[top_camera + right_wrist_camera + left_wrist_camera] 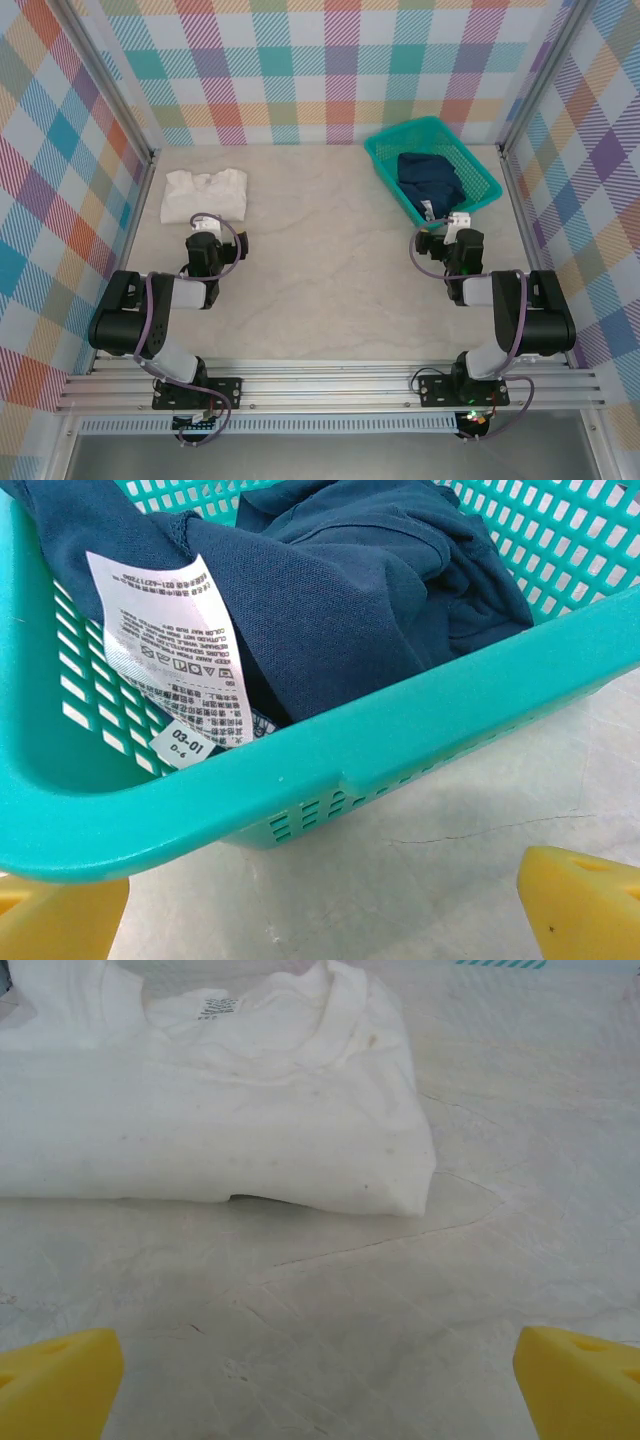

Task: Fold the inside-out t-shirt

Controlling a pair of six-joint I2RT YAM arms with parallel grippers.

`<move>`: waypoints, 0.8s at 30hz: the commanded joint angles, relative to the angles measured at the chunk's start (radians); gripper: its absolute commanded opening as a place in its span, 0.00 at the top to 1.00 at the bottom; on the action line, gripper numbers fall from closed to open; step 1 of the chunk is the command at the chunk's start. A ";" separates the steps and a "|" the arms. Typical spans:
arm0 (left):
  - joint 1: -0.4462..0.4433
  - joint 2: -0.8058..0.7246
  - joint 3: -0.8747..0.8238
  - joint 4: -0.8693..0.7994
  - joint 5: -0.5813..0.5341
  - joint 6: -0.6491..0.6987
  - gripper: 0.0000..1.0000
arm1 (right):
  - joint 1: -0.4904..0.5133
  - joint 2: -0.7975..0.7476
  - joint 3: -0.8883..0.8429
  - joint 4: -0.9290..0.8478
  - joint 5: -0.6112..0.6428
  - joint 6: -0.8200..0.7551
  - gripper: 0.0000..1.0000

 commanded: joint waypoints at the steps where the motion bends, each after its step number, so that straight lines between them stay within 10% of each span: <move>1: 0.011 0.001 0.000 0.009 0.010 0.012 0.00 | 0.000 -0.007 0.007 0.034 -0.017 -0.001 0.00; 24: 0.019 -0.017 0.010 -0.015 -0.005 -0.003 0.00 | 0.002 -0.015 0.003 0.037 0.003 0.003 0.00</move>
